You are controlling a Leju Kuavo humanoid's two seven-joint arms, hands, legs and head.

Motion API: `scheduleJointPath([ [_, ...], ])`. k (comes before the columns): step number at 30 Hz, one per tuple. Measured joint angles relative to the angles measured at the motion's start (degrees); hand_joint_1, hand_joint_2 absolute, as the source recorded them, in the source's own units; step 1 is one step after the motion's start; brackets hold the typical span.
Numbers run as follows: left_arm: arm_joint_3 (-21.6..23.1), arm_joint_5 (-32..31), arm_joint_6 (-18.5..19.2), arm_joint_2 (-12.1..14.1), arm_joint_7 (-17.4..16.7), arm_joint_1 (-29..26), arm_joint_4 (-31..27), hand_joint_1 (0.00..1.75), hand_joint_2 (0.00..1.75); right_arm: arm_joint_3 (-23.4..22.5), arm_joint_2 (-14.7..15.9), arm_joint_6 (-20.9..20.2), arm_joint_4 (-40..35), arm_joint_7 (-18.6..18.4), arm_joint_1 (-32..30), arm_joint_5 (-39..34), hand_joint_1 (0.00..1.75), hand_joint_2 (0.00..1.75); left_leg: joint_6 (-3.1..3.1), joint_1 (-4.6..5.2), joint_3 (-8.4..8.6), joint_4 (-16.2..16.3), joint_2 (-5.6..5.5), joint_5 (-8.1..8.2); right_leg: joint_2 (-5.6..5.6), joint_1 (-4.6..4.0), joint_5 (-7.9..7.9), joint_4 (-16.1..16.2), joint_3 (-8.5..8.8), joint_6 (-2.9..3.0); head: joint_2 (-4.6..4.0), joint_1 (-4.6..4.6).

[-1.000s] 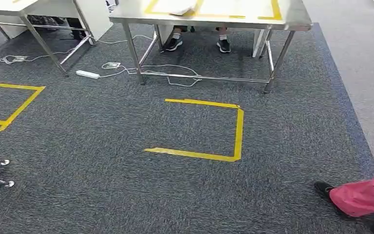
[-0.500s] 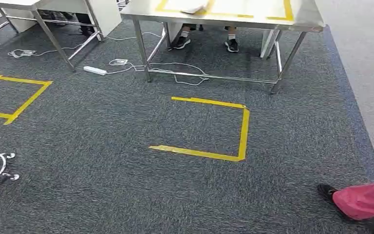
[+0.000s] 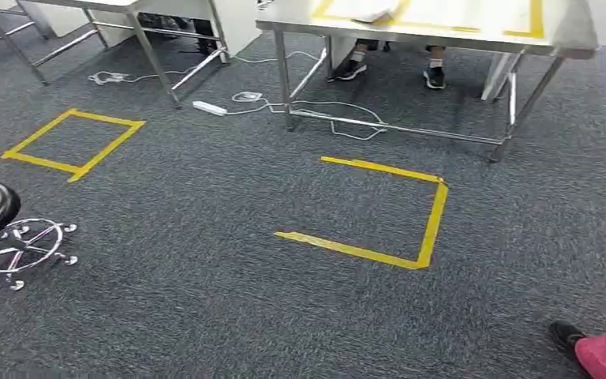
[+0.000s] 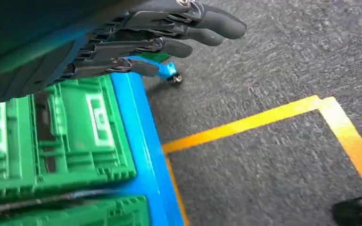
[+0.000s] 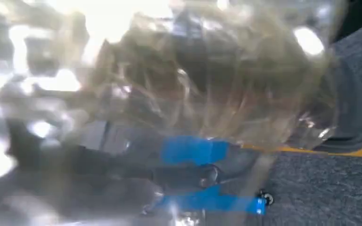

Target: Take the parts from the cabinet and place them on the table.

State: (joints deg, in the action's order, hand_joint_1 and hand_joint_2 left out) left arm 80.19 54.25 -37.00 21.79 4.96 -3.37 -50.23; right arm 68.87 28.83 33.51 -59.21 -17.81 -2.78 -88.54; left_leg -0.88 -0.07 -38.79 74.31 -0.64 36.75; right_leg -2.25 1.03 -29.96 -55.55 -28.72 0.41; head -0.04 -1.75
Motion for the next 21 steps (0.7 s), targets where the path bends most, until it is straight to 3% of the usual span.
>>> scheduleJointPath([
  [1, 0.2, 0.2, 0.0, 0.0, 0.0, 0.0, 0.0, 0.00, 0.00, 0.0, 0.0, 0.0, 0.0, 0.0, 0.0, 0.0, 0.00, 0.00, -0.11, -0.16, 0.26, -0.3, 0.09, -0.91, -0.73, 0.00, -0.12, 0.0, 0.00, -0.02, 0.00, 0.04],
  [2, 0.5, 0.3, 0.0, 0.0, 0.1, -0.1, 0.0, 0.00, 0.00, 0.0, 0.0, -0.1, 0.0, 0.0, 0.1, 0.0, 0.00, 0.00, -0.15, -0.28, 1.64, -2.8, 0.24, -2.82, -1.36, 0.00, -0.22, 0.0, 0.04, -0.05, 0.00, 0.00],
  [3, 0.7, 0.3, 0.0, 0.1, 0.2, -0.1, 0.1, 0.00, 0.00, 0.0, 0.0, -0.1, 0.0, 0.0, 0.2, 0.0, 0.00, 0.00, -0.08, -0.33, 4.28, -7.7, 0.63, -5.38, -1.99, 0.01, -0.32, 0.0, 0.23, -0.17, 0.00, 0.00],
  [4, 0.8, 0.3, 0.0, 0.1, 0.2, -0.1, 0.1, 0.00, 0.00, 0.0, 0.0, -0.2, 0.0, 0.0, 0.3, 0.0, 0.00, 0.00, 0.06, -0.33, 7.51, -13.4, 1.87, -7.74, -2.56, 0.01, -0.44, 0.0, 0.49, -0.34, 0.00, -0.02],
  [5, 0.9, 0.3, 0.0, 0.1, 0.2, 0.0, 0.1, 0.00, 0.00, 0.0, 0.0, -0.2, 0.0, 0.0, 0.3, 0.0, 0.00, 0.00, 0.23, -0.18, 9.95, -17.8, 4.70, -8.27, -3.14, -0.17, -0.58, 0.0, 1.54, -0.58, 0.00, -0.07],
  [6, 0.9, 0.5, 0.0, 0.1, 0.2, 0.4, 0.1, 0.00, 0.00, 0.0, 0.0, -0.2, 0.0, 0.0, 0.3, 0.0, 0.00, 0.00, 0.58, 0.17, 10.14, -18.5, 4.53, -8.00, -3.63, -0.57, -0.86, -0.3, 0.73, -1.03, 0.00, -0.09],
  [9, 1.5, 1.4, 0.0, 0.1, 0.5, 0.4, 0.1, 0.00, 0.00, 0.0, 0.0, -0.5, 0.0, 0.0, 0.7, 0.0, 0.00, 0.00, 1.39, 0.43, 9.43, -18.3, 2.70, -8.07, -5.26, -0.39, -0.76, 0.1, 1.81, -1.89, 0.00, 0.11],
  [10, 1.8, 1.7, 0.0, 0.1, 0.5, 0.4, 0.1, 0.00, 0.00, 0.0, 0.0, -0.6, 0.0, 0.0, 0.8, 0.0, 0.00, 0.00, 2.08, 0.05, 9.66, -18.8, 2.20, -8.56, -4.72, -0.24, -1.25, -0.1, 1.55, -2.41, 0.00, 0.13],
  [11, 2.1, 1.9, 0.0, 0.1, 0.7, 0.4, 0.2, 0.00, 0.00, 0.0, 0.0, -0.7, 0.0, 0.0, 0.8, 0.0, 0.00, 0.00, 2.30, -0.01, 9.53, -18.8, 1.82, -8.68, -1.72, -0.16, -2.34, -1.2, 0.88, -2.69, -0.02, 0.26],
  [12, 2.2, 2.0, 0.0, 0.2, 0.8, 0.5, 0.2, 0.00, 0.00, 0.0, 0.0, -0.8, 0.0, 0.0, 0.7, 0.0, 0.00, 0.00, 2.52, -0.03, 9.36, -18.8, 1.30, -8.74, 0.53, -0.07, -4.41, -4.3, -0.49, -2.68, 0.00, 0.46],
  [13, 2.3, 2.0, 0.0, 0.1, 0.9, 0.7, 0.2, 0.00, 0.00, 0.0, 0.0, -0.8, 0.0, 0.0, 0.6, 0.0, 0.00, 0.00, 2.64, 0.03, 9.22, -18.8, 0.70, -8.79, 1.65, -0.08, -6.86, -9.4, -2.87, -2.70, 0.00, 0.55],
  [14, 2.3, 2.0, 0.0, 0.0, 0.9, 0.9, 0.2, 0.00, 0.00, 0.1, 0.0, -0.8, 0.1, 0.0, 0.4, 0.0, 0.00, 0.00, 2.75, 0.12, 9.08, -18.8, 0.02, -8.86, 2.06, -0.13, -8.88, -14.9, -5.61, -2.67, 0.00, 0.57],
  [15, 2.3, 2.0, 0.0, 0.0, 0.9, 1.0, 0.3, 0.00, 0.00, 0.1, 0.0, -0.8, 0.1, 0.0, 0.3, 0.0, 0.00, 0.00, 2.78, 0.24, 9.07, -18.7, -0.71, -8.87, 2.16, -0.15, -9.64, -18.6, -7.71, -2.63, 0.00, 0.59],
  [16, 2.4, 2.0, 0.0, 0.0, 0.9, 0.9, 0.3, 0.00, 0.00, 0.1, 0.0, -0.8, 0.1, 0.0, 0.3, 0.0, 0.00, 0.00, 2.78, 0.32, 9.15, -18.7, -1.45, -8.87, 2.16, -0.15, -8.86, -19.3, -8.48, -2.58, 0.00, 0.52],
  [17, 2.4, 2.0, 0.0, 0.0, 0.9, 0.9, 0.3, 0.00, 0.00, 0.2, 0.0, -0.8, 0.1, 0.0, 0.3, 0.0, 0.00, 0.00, 2.77, 0.35, 9.28, -18.7, -2.15, -8.86, 2.19, -0.16, -6.76, -17.3, -7.84, -2.42, 0.00, 0.57],
  [19, 2.4, 2.0, 0.0, -0.1, 0.9, 1.0, 0.3, 0.00, 0.00, 0.2, 0.0, -0.8, 0.2, 0.0, 0.3, 0.0, 0.00, 0.00, 2.64, 0.37, 9.60, -18.7, -3.75, -8.76, 3.04, -0.12, -0.59, -7.1, -3.65, -2.06, 0.00, 0.57],
  [20, 2.4, 2.0, 0.0, -0.1, 0.9, 1.0, 0.4, 0.00, 0.00, 0.2, 0.0, -0.8, 0.2, 0.0, 0.3, 0.0, 0.00, 0.00, 2.50, 0.31, 9.63, -18.7, -4.38, -8.67, 5.02, -0.01, 1.09, -2.5, -1.76, -1.87, 0.00, 0.59],
  [21, 2.4, 2.0, 0.0, -0.1, 0.9, 1.1, 0.4, 0.00, 0.00, 0.2, 0.0, -0.8, 0.2, 0.0, 0.3, 0.0, 0.00, 0.00, 2.25, 0.60, 9.30, -18.4, -4.94, -8.60, 7.80, 0.26, 0.16, -1.5, -1.24, -1.75, 0.00, 0.52],
])
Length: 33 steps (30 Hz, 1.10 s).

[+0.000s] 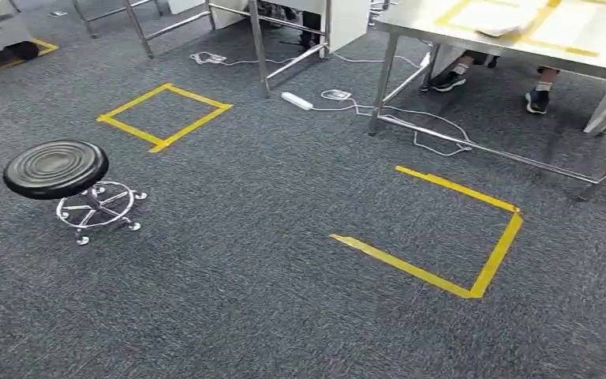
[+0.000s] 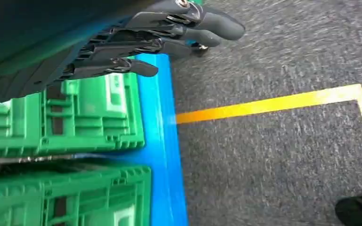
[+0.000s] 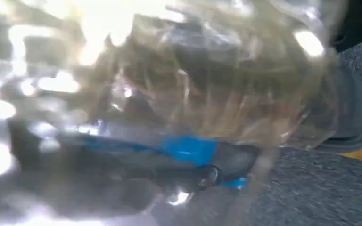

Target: Take the parts from the cabinet and place them on the table.

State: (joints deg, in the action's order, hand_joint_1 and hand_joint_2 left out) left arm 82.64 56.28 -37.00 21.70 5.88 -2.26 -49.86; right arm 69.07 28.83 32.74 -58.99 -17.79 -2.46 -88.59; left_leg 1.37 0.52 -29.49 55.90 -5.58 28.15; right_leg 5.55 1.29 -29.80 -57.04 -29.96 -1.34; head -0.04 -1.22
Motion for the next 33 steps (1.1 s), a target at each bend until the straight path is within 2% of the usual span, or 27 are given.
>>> scheduleJointPath([
  [2, 0.0, 0.0, 0.0, 0.0, 0.0, 0.0, 0.0, 0.00, 0.00, 0.0, 0.0, 0.0, 0.0, 0.1, 0.1, 0.0, 0.00, 0.00, -0.68, -0.46, -0.71, 0.2, -1.28, -0.22, -1.03, -0.24, -0.03, 0.2, 0.51, 0.22, 0.00, -0.11],
  [4, 0.3, 0.0, 0.0, 0.1, 0.0, -0.2, 0.0, 0.00, 0.00, 0.1, 0.0, 0.0, 0.0, 0.1, 0.1, 0.0, 0.00, 0.00, -1.46, -0.66, -1.07, 0.2, -2.75, -0.42, -2.35, -0.31, 0.23, 0.5, 0.67, 0.85, 0.00, -0.07],
  [5, 0.3, 0.0, 0.0, 0.2, 0.0, -0.2, 0.0, 0.00, 0.00, 0.1, 0.0, 0.0, 0.0, 0.1, 0.2, 0.0, 0.00, 0.00, -1.56, -0.74, -1.08, 0.8, -1.74, 0.20, -3.32, -0.04, 0.47, 1.0, 0.96, 1.23, 0.00, 0.02],
  [6, 0.3, 0.0, 0.0, 0.2, 0.0, -0.2, 0.0, 0.00, 0.00, 0.1, 0.0, 0.0, 0.1, 0.1, 0.2, 0.0, 0.00, 0.00, -1.88, -0.48, -2.06, 2.8, 1.55, 1.77, -3.93, -0.10, 0.42, 1.2, 1.18, 1.60, -0.02, -0.50],
  [7, 0.3, 0.0, 0.0, 0.2, 0.0, -0.1, 0.0, 0.00, 0.00, 0.1, 0.0, 0.0, 0.1, 0.4, 0.1, 0.0, 0.00, 0.00, -2.13, -0.53, -3.61, 5.8, 3.02, 3.53, -4.59, -0.14, 0.38, 1.2, 1.21, 1.73, 0.00, -0.72],
  [8, 0.3, 0.0, 0.0, 0.2, 0.0, 0.3, 0.1, 0.00, 0.00, 0.1, 0.0, 0.0, 0.1, 0.7, -0.1, 0.0, 0.00, 0.00, -2.52, -0.68, -6.67, 12.0, 4.28, 6.53, -5.86, -0.22, 0.24, 1.2, 1.21, 1.94, 0.00, -0.70],
  [9, 0.3, 0.0, 0.0, 0.1, 0.0, 0.3, 0.1, 0.00, 0.00, 0.1, 0.0, 0.0, 0.1, 1.0, -0.2, 0.0, 0.00, 0.00, -2.76, -0.80, -8.63, 15.9, 4.66, 7.89, -6.78, -0.26, 0.16, 1.2, 1.21, 1.96, 0.00, -0.70],
  [10, 0.3, 0.0, 0.0, 0.1, 0.0, 0.3, 0.1, 0.00, 0.00, 0.1, 0.0, 0.0, 0.1, 1.0, -0.2, 0.0, 0.00, 0.00, -2.96, -0.95, -9.77, 18.1, 4.88, 8.18, -7.60, -0.27, 0.06, 1.1, 1.15, 1.98, 0.00, -0.70],
  [11, 0.3, 0.0, 0.0, 0.0, 0.0, 0.2, 0.1, 0.00, 0.00, 0.1, 0.0, 0.0, 0.1, 1.0, -0.3, 0.0, 0.00, 0.00, -3.04, -1.07, -9.43, 17.4, 5.03, 7.01, -8.36, -0.27, -0.06, 1.1, 1.16, 1.93, 0.00, -0.72],
  [12, 0.3, 0.0, 0.0, 0.0, 0.0, 0.0, 0.1, 0.00, 0.00, 0.1, 0.0, 0.0, 0.1, 1.0, -0.3, 0.0, 0.00, 0.00, -3.06, -1.15, -8.07, 14.9, 5.23, 5.00, -9.02, -0.27, -0.21, 1.1, 1.17, 1.87, 0.00, -0.72],
  [13, 0.4, 0.0, 0.0, 0.0, 0.0, -0.1, 0.1, 0.00, 0.00, 0.1, 0.0, 0.0, 0.1, 1.0, -0.3, 0.0, 0.00, 0.00, -2.96, -1.15, -5.57, 10.2, 5.71, 2.26, -9.63, -0.26, -0.37, 1.1, 1.31, 1.72, 0.00, -0.72],
  [14, 0.4, 0.0, 0.0, 0.1, 0.0, -0.1, 0.1, 0.00, 0.00, 0.1, 0.0, 0.0, 0.1, 1.0, -0.2, 0.0, 0.00, 0.00, -2.73, -1.11, -2.62, 4.9, 7.08, -0.09, -10.24, -0.26, -0.59, 1.1, 1.63, 1.49, 0.00, -0.74],
  [15, 0.4, 0.0, 0.0, 0.1, 0.0, 0.0, 0.1, 0.00, 0.00, 0.1, 0.0, 0.0, 0.1, 1.0, -0.2, 0.0, 0.00, 0.00, -2.46, -0.91, -0.79, 1.5, 10.07, -0.34, -10.82, -0.55, -0.86, 1.1, 2.30, 1.12, 0.00, -0.74],
  [16, 0.4, 0.0, 0.0, 0.2, 0.0, 0.3, 0.1, 0.00, 0.00, 0.1, 0.0, 0.0, 0.1, 1.0, -0.2, 0.0, 0.00, 0.00, -1.99, -0.56, -0.57, 0.6, 9.96, 0.04, -11.32, -0.86, -1.31, 0.8, 2.00, 0.68, 0.00, -0.77],
  [19, 0.6, 0.0, 0.0, 0.1, 0.1, 0.2, 0.1, 0.00, 0.00, 0.1, 0.0, 0.0, 0.1, 1.0, 0.0, 0.0, 0.00, 0.00, -1.28, -0.34, -1.02, 0.6, 7.97, -0.08, -13.25, -0.73, -1.44, 1.2, 3.24, -0.11, 0.00, -0.50],
  [20, 0.8, 0.2, 0.0, 0.1, 0.1, 0.1, 0.1, 0.00, 0.00, 0.1, 0.0, 0.2, 0.1, 1.0, 0.0, 0.0, 0.00, 0.00, -0.71, -0.70, -0.73, 0.2, 7.37, -0.47, -12.97, -0.53, -1.88, 1.0, 2.97, -0.50, 0.00, -0.50],
  [21, 0.9, 0.3, 0.0, 0.1, 0.1, 0.0, 0.1, 0.00, 0.00, 0.1, 0.0, 0.3, 0.1, 1.0, 0.1, 0.0, 0.00, 0.00, -0.50, -0.66, -0.88, 0.1, 6.97, -0.56, -10.02, -0.51, -3.27, -0.5, 2.22, -0.74, 0.00, -0.44],
  [22, 1.0, 0.6, 0.0, 0.1, 0.1, 0.1, 0.2, 0.00, 0.00, 0.1, 0.0, 0.4, 0.1, 1.0, 0.1, 0.0, 0.00, 0.00, -0.22, -0.69, -1.01, 0.2, 6.44, -0.57, -7.73, -0.42, -5.73, -4.6, 0.39, -0.68, 0.00, -0.22],
  [24, 1.2, 0.7, 0.0, 0.0, 0.2, 0.4, 0.3, 0.00, 0.00, 0.1, 0.0, 0.9, 0.2, 1.0, -0.2, 0.0, 0.00, 0.00, 0.07, -0.51, -1.15, 0.2, 5.07, -0.58, -5.92, -0.44, -9.64, -14.6, -4.57, -0.63, 0.00, -0.17],
  [25, 1.3, 1.0, 0.0, 0.0, 0.2, 0.6, 0.3, 0.00, 0.00, 0.1, 0.0, 1.0, 0.2, 1.0, -0.4, 0.0, 0.00, 0.00, 0.12, -0.40, -1.11, 0.2, 4.30, -0.54, -5.65, -0.46, -10.18, -17.8, -6.43, -0.61, 0.00, -0.15],
  [26, 1.3, 1.2, 0.0, -0.1, 0.3, 0.6, 0.3, 0.00, 0.00, 0.1, 0.0, 1.0, 0.2, 1.0, -0.6, 0.0, 0.00, 0.00, 0.14, -0.35, -0.97, 0.2, 3.49, -0.51, -5.61, -0.46, -9.04, -17.9, -6.95, -0.54, 0.00, -0.17],
  [27, 1.3, 1.2, 0.0, -0.1, 0.3, 0.5, 0.4, 0.00, 0.00, 0.2, 0.0, 1.0, 0.2, 1.0, -0.6, 0.0, 0.00, 0.00, 0.14, -0.32, -0.80, 0.3, 2.64, -0.42, -5.54, -0.45, -6.36, -15.0, -6.19, -0.41, 0.00, -0.17],
  [28, 1.3, 1.2, 0.0, -0.1, 0.3, 0.6, 0.5, 0.00, 0.00, 0.2, 0.0, 1.0, 0.2, 1.0, -0.6, 0.0, 0.00, 0.00, 0.07, -0.32, -0.60, 0.3, 2.02, -0.31, -5.35, -0.44, -3.67, -11.0, -4.67, -0.34, 0.00, -0.20],
  [29, 1.3, 1.3, 0.0, -0.1, 0.3, 0.6, 0.5, 0.00, 0.00, 0.2, 0.0, 1.1, 0.2, 1.0, -0.6, 0.0, 0.00, 0.00, -0.09, -0.33, -0.31, 0.4, 1.26, -0.16, -4.34, -0.34, -0.31, -5.1, -2.21, -0.19, 0.00, -0.13],
  [30, 1.4, 1.4, 0.0, -0.1, 0.3, 0.6, 0.5, 0.00, 0.00, 0.2, 0.0, 1.2, 0.2, 1.0, -0.6, 0.0, 0.00, 0.00, -0.33, -0.37, -0.46, 0.4, 0.68, 0.01, -1.44, -0.10, 0.44, -1.7, -0.73, -0.09, 0.00, -0.13],
  [31, 1.4, 1.6, 0.1, 0.0, 0.4, 0.9, 0.6, 0.00, 0.00, 0.1, 0.0, 1.3, 0.2, 1.2, -0.6, 0.0, 0.00, 0.00, -0.66, -0.05, -0.68, 1.0, -0.03, 0.20, -0.70, 0.09, -0.08, -0.2, -0.18, -0.06, -0.02, -0.17],
  [33, 1.6, 1.9, 0.1, -0.1, 0.5, 0.9, 0.7, 0.00, 0.00, 0.1, 0.0, 1.4, 0.2, 1.9, -0.6, 0.0, 0.00, 0.00, -1.27, -0.51, -1.38, 0.9, -1.18, -0.17, -1.88, -0.34, -0.28, -0.5, 0.13, 0.25, 0.00, -0.20],
])
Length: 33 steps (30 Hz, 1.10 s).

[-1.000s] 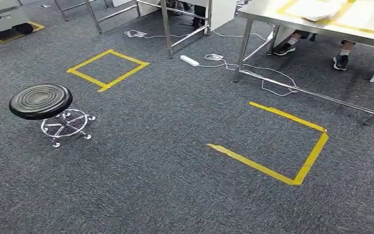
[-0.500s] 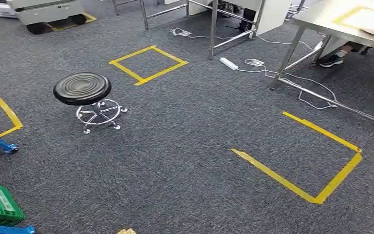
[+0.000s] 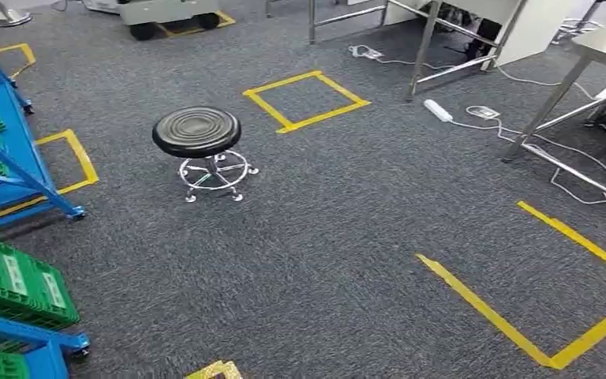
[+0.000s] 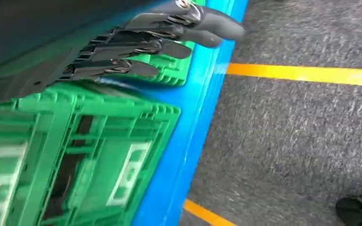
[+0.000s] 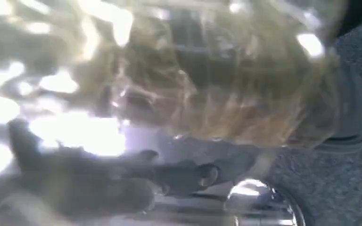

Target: Take the parts from the cabinet and place them on the table.

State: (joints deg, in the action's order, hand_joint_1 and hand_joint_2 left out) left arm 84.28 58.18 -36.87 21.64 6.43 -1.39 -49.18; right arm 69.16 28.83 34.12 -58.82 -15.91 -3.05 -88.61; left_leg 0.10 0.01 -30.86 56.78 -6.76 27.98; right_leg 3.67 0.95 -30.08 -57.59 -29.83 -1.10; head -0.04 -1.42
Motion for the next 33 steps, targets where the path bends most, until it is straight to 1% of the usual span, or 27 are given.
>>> scheduleJointPath([
  [1, 0.1, 0.2, 0.0, 0.0, 0.1, -0.1, 0.0, 0.00, 0.00, 0.0, 0.0, 0.0, 0.0, 0.0, -0.1, 0.0, 0.00, 0.00, -0.37, -0.21, -0.15, 0.0, -0.67, -0.15, -0.54, -0.21, 0.10, 0.0, 0.05, 0.35, 0.00, -0.02],
  [2, 0.3, 0.3, 0.0, 0.0, 0.1, -0.1, 0.1, 0.00, 0.00, 0.0, 0.0, 0.0, 0.0, 0.0, 0.0, 0.0, 0.00, 0.00, -0.60, -0.28, -0.16, 0.2, -0.63, 0.24, -1.33, 0.20, 0.39, 0.6, 0.28, 0.82, 0.00, 0.04],
  [3, 0.5, 0.4, 0.0, -0.1, 0.1, 0.0, 0.2, 0.00, 0.00, 0.0, 0.0, 0.0, 0.0, 0.0, 0.0, 0.0, 0.00, 0.00, -0.80, -0.08, -0.66, 1.6, 2.43, 1.30, -1.96, 0.14, 0.40, 0.7, 0.51, 1.04, 0.00, -0.13],
  [4, 0.7, 0.4, 0.0, -0.1, 0.2, 0.2, 0.2, 0.00, 0.00, 0.0, 0.0, 0.0, 0.0, 0.2, 0.0, 0.0, 0.00, 0.00, -1.09, -0.08, -2.26, 4.9, 4.52, 3.40, -2.66, 0.09, 0.28, 0.7, 0.55, 1.39, 0.00, -0.42],
  [6, 0.9, 0.5, 0.1, -0.2, 0.3, 0.6, 0.4, 0.00, 0.00, 0.0, 0.0, 0.0, 0.0, 0.5, -0.2, 0.0, 0.00, 0.00, -1.60, -0.33, -6.90, 14.3, 5.85, 7.73, -4.51, -0.09, 0.02, 0.7, 0.67, 1.72, 0.00, -0.39],
  [7, 1.0, 0.5, 0.1, -0.3, 0.3, 0.6, 0.4, 0.00, 0.00, 0.0, 0.0, 0.0, 0.0, 0.5, -0.2, 0.0, 0.00, 0.00, -1.74, -0.43, -8.53, 17.4, 6.06, 8.52, -5.29, -0.13, -0.10, 0.7, 0.68, 1.72, 0.00, -0.42],
  [8, 1.0, 0.5, 0.1, -0.3, 0.3, 0.6, 0.5, 0.00, 0.00, 0.0, 0.0, 0.0, 0.0, 0.5, -0.1, 0.0, 0.00, 0.00, -1.82, -0.50, -8.84, 17.9, 6.13, 8.02, -5.94, -0.14, -0.19, 0.7, 0.80, 1.72, 0.00, -0.42],
  [9, 1.1, 0.5, 0.1, -0.3, 0.3, 0.5, 0.5, 0.00, 0.00, 0.0, 0.0, 0.0, 0.0, 0.5, -0.1, 0.0, 0.00, 0.00, -1.81, -0.54, -7.95, 16.1, 6.24, 6.15, -6.65, -0.14, -0.37, 0.7, 0.90, 1.63, 0.00, -0.42],
  [11, 1.1, 0.5, 0.1, -0.3, 0.3, 0.4, 0.6, 0.00, 0.00, 0.0, 0.0, 0.0, 0.0, 0.5, -0.1, 0.0, 0.00, 0.00, -1.56, -0.54, -3.28, 7.0, 7.26, 1.01, -7.86, -0.14, -0.77, 0.7, 1.63, 1.39, 0.00, -0.42],
  [12, 1.1, 0.5, 0.1, -0.3, 0.4, 0.4, 0.6, 0.00, 0.00, 0.0, 0.0, 0.0, 0.0, 0.5, 0.0, 0.0, 0.00, 0.00, -1.30, -0.46, -0.77, 2.4, 9.31, -0.65, -8.45, -0.17, -1.01, 0.7, 2.00, 1.12, 0.00, -0.44],
  [13, 1.1, 0.5, 0.1, -0.3, 0.4, 0.7, 0.7, 0.00, 0.00, 0.0, 0.0, 0.0, 0.0, 0.5, -0.1, 0.0, 0.00, 0.00, -1.15, 0.24, -0.19, 0.8, 10.31, 0.29, -9.03, -0.71, -1.54, 0.4, 1.45, 0.55, 0.00, -0.46],
  [14, 1.1, 0.5, 0.1, -0.3, 0.4, 0.8, 0.7, 0.00, 0.00, 0.0, 0.0, 0.0, 0.0, 0.5, 0.1, 0.0, 0.00, 0.00, -0.62, 0.10, -0.28, 0.9, 9.84, 0.30, -9.49, -0.67, -1.70, 0.5, 1.70, 0.22, 0.00, -0.44],
  [17, 1.2, 0.5, 0.1, -0.3, 0.4, 0.4, 0.7, 0.00, 0.00, 0.0, 0.0, 0.0, 0.0, 0.5, 0.3, 0.0, 0.00, 0.00, 0.30, 0.26, -0.31, 0.6, 7.99, 0.14, -11.22, -0.46, -1.92, 0.8, 2.97, -0.55, 0.00, -0.55],
  [18, 1.2, 0.5, 0.1, -0.3, 0.4, 0.3, 0.7, 0.00, 0.00, -0.1, 0.0, 0.0, 0.0, 0.5, 0.4, 0.0, 0.00, 0.00, 0.60, -0.06, -0.08, 0.2, 7.59, -0.06, -9.12, -0.21, -2.86, 0.0, 2.41, -0.88, 0.00, -0.42],
  [19, 1.2, 0.5, 0.1, -0.3, 0.4, 0.3, 0.8, 0.00, 0.00, -0.1, 0.0, 0.0, 0.0, 0.5, 0.5, 0.0, 0.00, 0.00, 1.03, -0.13, -0.11, 0.2, 7.22, -0.15, -5.64, -0.16, -4.42, -2.2, 1.37, -0.90, 0.00, -0.18],
  [20, 1.2, 0.5, 0.1, -0.2, 0.4, 0.4, 0.8, 0.00, 0.00, -0.1, 0.0, 0.0, 0.0, 0.7, 0.5, 0.0, 0.00, 0.00, 1.21, -0.13, -0.19, 0.2, 6.62, -0.17, -4.14, -0.16, -6.62, -6.5, -0.77, -0.92, 0.00, 0.04],
  [21, 1.2, 0.5, 0.1, -0.3, 0.4, 0.5, 0.9, 0.00, 0.00, -0.1, 0.0, 0.0, 0.0, 0.7, 0.4, 0.0, 0.00, 0.00, 1.33, -0.05, -0.22, 0.2, 5.97, -0.13, -3.63, -0.17, -8.86, -12.1, -3.65, -0.93, 0.00, 0.09],
  [22, 1.2, 0.5, 0.1, -0.4, 0.4, 0.6, 0.9, 0.00, 0.00, -0.1, 0.0, 0.0, 0.0, 0.7, 0.3, 0.0, 0.00, 0.00, 1.38, 0.04, -0.23, 0.3, 5.31, -0.10, -3.62, -0.23, -10.20, -16.4, -6.12, -0.93, 0.00, 0.06],
  [23, 1.2, 0.5, 0.1, -0.4, 0.4, 0.6, 0.9, 0.00, 0.00, -0.1, 0.0, 0.0, 0.0, 0.6, 0.2, 0.0, 0.00, 0.00, 1.41, 0.10, -0.13, 0.3, 4.58, -0.07, -3.62, -0.23, -10.11, -18.7, -7.77, -0.89, 0.00, 0.13],
  [24, 1.2, 0.5, 0.1, -0.4, 0.4, 0.6, 0.9, 0.00, 0.00, 0.0, 0.0, 0.0, 0.0, 0.6, 0.0, 0.0, 0.00, 0.00, 1.45, 0.11, 0.00, 0.3, 3.86, -0.02, -3.62, -0.23, -8.42, -17.9, -7.98, -0.83, 0.00, 0.09],
  [25, 1.2, 0.5, 0.1, -0.4, 0.4, 0.6, 0.9, 0.00, 0.00, 0.0, 0.0, 0.1, 0.0, 0.6, 0.0, 0.0, 0.00, 0.00, 1.42, 0.10, 0.18, 0.3, 3.05, 0.06, -3.56, -0.21, -5.48, -14.5, -6.95, -0.74, 0.00, 0.13],
  [26, 1.2, 0.5, 0.1, -0.4, 0.4, 0.6, 1.0, 0.00, 0.00, 0.0, 0.0, 0.2, 0.0, 0.6, 0.0, 0.0, 0.00, 0.00, 1.31, 0.10, 0.33, 0.3, 2.64, 0.13, -3.45, -0.18, -3.70, -11.8, -5.91, -0.72, 0.00, 0.11],
  [27, 1.3, 0.6, 0.2, -0.5, 0.4, 0.7, 1.0, 0.00, 0.00, 0.0, 0.0, 0.3, 0.0, 0.6, 0.1, 0.0, 0.00, 0.00, 1.04, 0.05, 0.74, 0.3, 1.68, 0.31, -2.35, 0.04, 0.48, -4.5, -2.82, -0.63, 0.00, 0.15],
  [28, 1.4, 0.7, 0.2, -0.5, 0.4, 0.7, 1.1, 0.00, 0.00, 0.0, 0.0, 0.5, 0.1, 0.7, 0.1, 0.1, 0.00, 0.00, 0.72, 0.14, 0.70, 0.3, 1.09, 0.50, 0.54, 0.25, -0.04, -1.7, -1.38, -0.68, 0.00, 0.09],
  [29, 1.5, 0.7, 0.3, -0.5, 0.5, 1.0, 1.1, 0.00, 0.00, 0.0, 0.0, 0.5, 0.1, 1.2, 0.2, 0.1, 0.00, 0.00, 0.43, 0.25, 0.34, 0.9, 0.37, 0.65, 0.71, 0.39, -0.03, -0.3, -0.89, -0.57, 0.00, 0.09],
  [32, 1.7, 1.1, 0.3, -0.5, 0.6, 0.7, 1.3, 0.00, 0.00, 0.0, 0.0, 0.6, 0.2, 2.0, 0.3, 0.1, 0.00, 0.00, -0.54, -0.32, -0.30, 0.5, -1.39, 0.02, -1.10, -0.20, 0.22, -0.7, -0.59, 0.29, 0.00, 0.02],
  [33, 1.9, 1.1, 0.3, -0.5, 0.6, 0.7, 1.3, 0.00, 0.00, 0.0, 0.0, 0.6, 0.2, 2.0, 0.4, 0.1, 0.00, 0.00, -0.78, -0.44, -0.31, 0.9, -1.34, 0.49, -1.83, 0.21, 0.49, -0.1, -0.47, 0.77, 0.00, 0.02],
])
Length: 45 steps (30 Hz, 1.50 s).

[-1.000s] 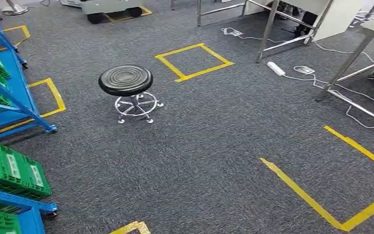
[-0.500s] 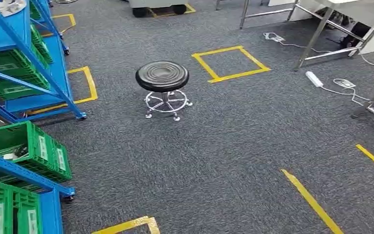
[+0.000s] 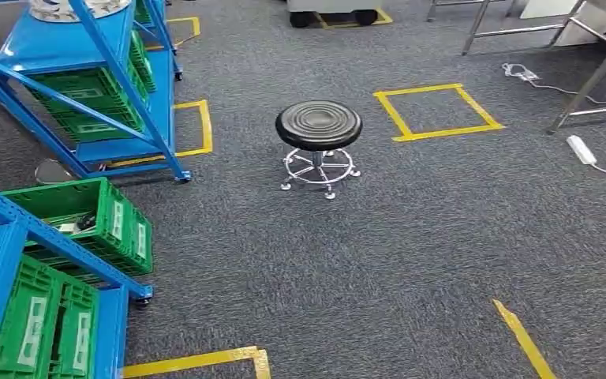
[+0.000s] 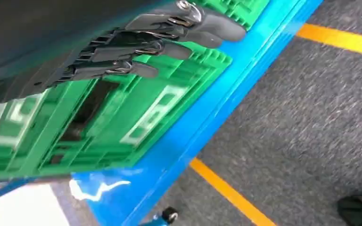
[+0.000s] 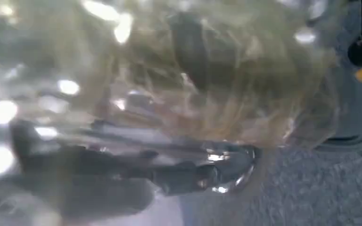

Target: Take the parts from the cabinet and place them on the table.

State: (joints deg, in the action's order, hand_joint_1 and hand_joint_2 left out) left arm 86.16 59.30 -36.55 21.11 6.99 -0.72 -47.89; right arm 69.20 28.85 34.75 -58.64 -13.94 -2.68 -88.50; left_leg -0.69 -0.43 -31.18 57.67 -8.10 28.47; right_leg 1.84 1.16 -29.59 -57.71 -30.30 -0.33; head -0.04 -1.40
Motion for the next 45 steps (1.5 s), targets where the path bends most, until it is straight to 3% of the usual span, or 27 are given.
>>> scheduleJointPath([
  [1, 0.2, 0.0, 0.0, 0.0, 0.0, 0.0, 0.0, 0.00, 0.00, 0.0, 0.0, 0.0, 0.0, 0.0, 0.1, 0.0, 0.00, 0.00, -0.17, 0.27, -0.71, 1.7, 3.73, 1.41, -0.70, -0.15, -0.05, 0.2, 0.23, 0.38, 0.00, -0.19],
  [2, 0.3, 0.0, 0.0, 0.0, 0.1, 0.1, 0.0, 0.00, 0.00, 0.0, 0.0, 0.0, 0.0, 0.2, 0.0, 0.0, 0.00, 0.00, -0.44, 0.28, -2.49, 5.3, 5.86, 3.65, -1.50, -0.24, -0.11, 0.2, 0.25, 0.69, 0.00, -0.44],
  [4, 0.4, 0.0, 0.0, -0.1, 0.2, 0.5, 0.0, 0.00, 0.00, 0.0, 0.0, 0.0, 0.0, 0.2, -0.2, 0.0, 0.00, 0.00, -0.78, 0.10, -6.67, 13.9, 7.32, 7.57, -3.16, -0.46, -0.25, 0.2, 0.25, 0.87, 0.00, -0.42],
  [5, 0.5, 0.0, 0.0, -0.2, 0.2, 0.5, 0.0, 0.00, 0.00, 0.0, 0.0, 0.0, 0.1, 0.2, -0.3, 0.0, 0.00, 0.00, -0.87, 0.02, -8.22, 17.0, 7.48, 8.35, -3.98, -0.53, -0.35, 0.2, 0.25, 0.97, 0.00, -0.44],
  [6, 0.5, 0.0, 0.0, -0.2, 0.2, 0.4, 0.0, 0.00, 0.00, 0.0, 0.0, 0.1, 0.1, 0.2, -0.3, 0.0, 0.00, 0.00, -0.89, -0.02, -8.31, 17.2, 7.55, 7.46, -4.85, -0.58, -0.44, 0.2, 0.32, 0.98, 0.00, -0.44],
  [8, 0.6, 0.1, 0.0, -0.2, 0.2, 0.2, 0.0, 0.00, 0.00, 0.0, 0.0, 0.1, 0.1, 0.2, -0.2, 0.0, 0.00, 0.00, -0.69, 0.00, -5.15, 10.9, 7.99, 2.94, -6.09, -0.63, -0.67, 0.2, 0.69, 0.88, 0.00, -0.44],
  [9, 0.6, 0.1, 0.0, -0.2, 0.2, 0.2, 0.0, 0.00, 0.00, 0.0, 0.0, 0.1, 0.1, 0.2, -0.2, 0.0, 0.00, 0.00, -0.43, 0.11, -2.28, 5.5, 9.19, 0.34, -6.72, -0.64, -0.83, 0.2, 1.00, 0.74, 0.00, -0.44],
  [10, 0.6, 0.1, 0.0, -0.2, 0.2, 0.3, 0.0, 0.00, 0.00, 0.0, 0.0, 0.1, 0.1, 0.2, -0.2, 0.0, 0.00, 0.00, -0.03, 0.41, 0.01, 1.1, 11.99, -0.58, -7.39, -0.69, -1.01, 0.2, 1.26, 0.55, 0.00, -0.44],
  [12, 0.6, 0.1, 0.0, -0.2, 0.3, 0.7, 0.1, 0.00, 0.00, 0.0, 0.0, 0.1, 0.2, 0.2, -0.2, 0.0, 0.00, 0.00, 0.39, 0.93, 0.15, 0.2, 11.74, -0.14, -8.54, -1.08, -1.36, 0.1, 1.29, -0.19, 0.00, -0.42],
  [15, 0.7, 0.2, 0.0, -0.1, 0.3, 0.3, 0.2, 0.00, 0.00, 0.1, 0.0, 0.1, 0.2, 0.2, 0.5, 0.2, 0.00, 0.00, 1.38, 0.89, 0.24, -0.5, 9.77, -0.56, -9.95, -0.95, -1.74, 0.3, 1.88, -1.14, 0.00, -0.55],
  [17, 0.7, 0.5, 0.0, -0.1, 0.4, 0.3, 0.2, 0.00, 0.00, 0.3, 0.0, 0.3, 0.2, 0.2, 0.6, 0.3, 0.00, 0.00, 1.95, 0.60, 0.22, -0.8, 8.81, -0.86, -3.84, -0.48, -4.36, -3.4, -0.03, -1.53, 0.00, -0.09],
  [18, 0.7, 0.5, 0.0, -0.1, 0.4, 0.5, 0.3, 0.00, 0.00, 0.4, 0.0, 0.3, 0.2, 0.8, 0.5, 0.3, 0.00, 0.00, 2.15, 0.62, 0.12, -0.8, 8.14, -0.89, -2.60, -0.41, -6.60, -8.0, -2.24, -1.59, 0.00, -0.05],
  [20, 0.7, 0.5, 0.1, -0.2, 0.5, 0.8, 0.3, 0.00, 0.00, 0.7, 0.0, 0.4, 0.3, 0.8, 0.3, 0.3, 0.00, 0.00, 2.23, 0.73, 0.03, -0.8, 6.63, -0.90, -1.92, -0.48, -9.54, -16.5, -6.69, -1.75, 0.00, -0.02],
  [22, 0.9, 0.5, 0.1, -0.3, 0.5, 0.7, 0.3, 0.00, 0.00, 0.8, 0.0, 0.4, 0.3, 0.8, 0.2, 0.3, 0.00, 0.00, 2.20, 0.76, 0.21, -0.7, 5.08, -0.88, -1.90, -0.47, -7.18, -15.9, -7.22, -1.75, 0.00, -0.04],
  [24, 1.0, 0.6, 0.1, -0.3, 0.5, 0.7, 0.3, 0.00, 0.00, 0.8, 0.0, 0.5, 0.3, 0.8, 0.2, 0.3, 0.00, 0.00, 1.96, 0.68, 0.58, -0.7, 3.52, -0.72, -0.91, -0.23, -1.43, -6.7, -3.26, -1.73, 0.00, -0.04],
  [25, 1.0, 0.6, 0.1, -0.3, 0.5, 0.7, 0.3, 0.00, 0.00, 0.9, 0.0, 0.6, 0.3, 0.8, 0.2, 0.3, 0.00, 0.00, 1.74, 0.62, 0.66, -0.6, 2.90, -0.58, 1.30, 0.06, 0.36, -2.2, -1.30, -1.76, 0.00, 0.00],
  [26, 1.0, 0.6, 0.1, -0.3, 0.5, 0.8, 0.3, 0.00, 0.00, 0.9, 0.0, 0.7, 0.4, 1.0, 0.2, 0.3, 0.00, 0.00, 1.39, 0.93, 0.32, -0.3, 2.16, -0.44, 3.64, 0.25, -0.66, -0.8, -0.54, -1.72, 0.00, 0.02],
  [30, 1.4, 0.8, 0.1, -0.2, 0.5, 0.5, 0.3, 0.00, 0.00, 1.2, 0.0, 1.0, 0.4, 1.6, 0.4, 0.3, 0.00, 0.00, 0.22, 0.34, -0.61, -0.2, -0.47, -0.98, 1.19, -0.09, -0.45, -0.3, 0.17, -0.34, 0.00, -0.05],
  [31, 1.6, 0.8, 0.1, -0.2, 0.5, 0.5, 0.3, 0.00, 0.00, 1.3, 0.0, 1.0, 0.4, 1.6, 0.6, 0.3, 0.00, 0.00, 0.10, 0.35, -0.66, 0.5, 1.26, -0.22, 0.26, 0.03, -0.27, 0.1, 0.46, 0.05, 0.00, -0.13],
  [32, 1.8, 0.8, 0.1, -0.2, 0.5, 0.6, 0.3, 0.00, 0.00, 1.4, 0.0, 1.1, 0.4, 1.6, 0.4, 0.3, 0.00, 0.00, -0.18, 0.53, -1.76, 2.6, 4.24, 1.31, -0.33, -0.02, -0.31, 0.3, 0.61, 0.37, 0.00, -0.57],
  [33, 1.9, 0.9, 0.1, -0.2, 0.5, 0.8, 0.3, 0.00, 0.00, 1.5, 0.0, 1.1, 0.4, 1.9, 0.3, 0.4, 0.00, 0.00, -0.46, 0.48, -3.94, 6.9, 5.93, 3.65, -1.32, -0.13, -0.40, 0.3, 0.60, 0.69, 0.00, -0.64],
  [35, 2.0, 1.1, 0.0, -0.2, 0.5, 1.0, 0.3, 0.00, 0.00, 1.7, 0.0, 1.2, 0.5, 1.9, 0.2, 0.4, 0.00, 0.00, -0.75, 0.32, -8.25, 15.5, 7.24, 7.06, -3.23, -0.34, -0.68, 0.2, 0.62, 0.99, 0.00, -0.61],
  [36, 2.1, 1.1, 0.0, -0.2, 0.5, 1.0, 0.3, 0.00, 0.00, 1.8, 0.0, 1.3, 0.5, 1.9, 0.2, 0.5, 0.00, 0.00, -0.81, 0.23, -9.15, 17.2, 7.43, 7.03, -3.98, -0.40, -0.77, 0.2, 0.68, 1.06, 0.00, -0.66],
  [38, 2.2, 1.2, 0.0, -0.2, 0.5, 0.8, 0.3, 0.00, 0.00, 2.1, 0.0, 1.7, 0.5, 1.9, 0.3, 0.7, 0.00, 0.00, -0.70, 0.19, -7.17, 13.3, 7.71, 3.36, -5.44, -0.47, -1.05, 0.2, 1.03, 0.97, 0.00, -0.66],
  [40, 2.2, 1.3, 0.0, 0.0, 0.5, 0.7, 0.3, 0.00, 0.00, 2.3, 0.0, 1.9, 0.5, 1.9, 0.5, 1.2, 0.00, 0.00, -0.18, 0.37, -2.14, 3.8, 9.71, -1.47, -6.67, -0.51, -1.44, 0.2, 1.70, 0.72, 0.00, -0.68],
  [41, 2.2, 1.3, 0.0, 0.0, 0.5, 0.9, 0.3, 0.00, 0.00, 2.4, 0.0, 2.0, 0.5, 1.9, 0.5, 1.4, 0.00, 0.00, -0.02, 0.90, -0.82, 1.3, 12.22, -1.06, -7.29, -0.76, -1.76, 0.2, 1.72, 0.33, 0.00, -0.59],
  [45, 2.4, 1.2, 0.0, 0.1, 0.5, 0.9, 0.3, 0.00, 0.00, 3.0, 0.0, 2.1, 0.5, 2.0, 1.4, 1.5, 0.00, 0.00, 1.10, 1.17, -0.70, 0.2, 10.08, -0.72, -9.83, -0.97, -2.39, 0.5, 2.88, -0.81, -0.02, -0.57],
])
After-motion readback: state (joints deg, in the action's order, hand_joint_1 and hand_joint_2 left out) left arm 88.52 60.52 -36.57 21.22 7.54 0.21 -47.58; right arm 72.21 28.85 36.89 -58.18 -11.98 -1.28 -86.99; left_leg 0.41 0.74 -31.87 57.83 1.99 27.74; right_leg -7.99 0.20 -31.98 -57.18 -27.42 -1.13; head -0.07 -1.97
